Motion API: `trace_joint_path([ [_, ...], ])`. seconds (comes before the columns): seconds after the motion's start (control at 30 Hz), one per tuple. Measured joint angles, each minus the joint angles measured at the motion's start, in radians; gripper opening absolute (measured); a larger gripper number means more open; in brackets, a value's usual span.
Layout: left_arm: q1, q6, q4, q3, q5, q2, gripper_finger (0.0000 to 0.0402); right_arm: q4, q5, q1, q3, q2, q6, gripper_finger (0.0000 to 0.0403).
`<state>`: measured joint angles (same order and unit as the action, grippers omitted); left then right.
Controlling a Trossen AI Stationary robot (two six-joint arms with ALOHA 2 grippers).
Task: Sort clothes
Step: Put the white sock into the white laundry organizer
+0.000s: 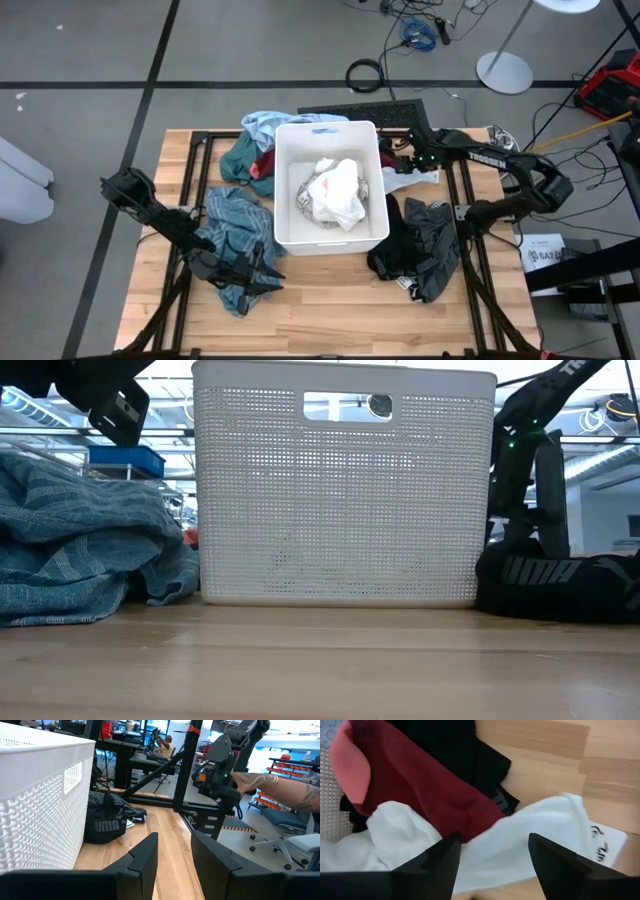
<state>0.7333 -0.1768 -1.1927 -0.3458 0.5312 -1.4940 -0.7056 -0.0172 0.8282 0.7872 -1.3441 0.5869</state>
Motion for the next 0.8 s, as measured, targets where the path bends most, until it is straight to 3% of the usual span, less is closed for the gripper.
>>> trace_joint_path([
  [0.23, 0.0, -0.001, -0.001, 0.0, 0.0, 0.0, 0.0125, -0.045, 0.05, -0.045, 0.0, -0.065, -0.033, 0.0165],
  [0.53, 0.0, 0.0, -0.002, 0.0, 0.0, 0.0, 0.0125, -0.041, 0.04, -0.085, 0.0, -0.069, -0.102, 0.0012],
  [0.8, 0.0, 0.0, -0.003, 0.0, 0.0, 0.0, 0.0125, -0.181, 0.076, -0.09, 0.0, 0.044, -0.131, 0.0002],
])
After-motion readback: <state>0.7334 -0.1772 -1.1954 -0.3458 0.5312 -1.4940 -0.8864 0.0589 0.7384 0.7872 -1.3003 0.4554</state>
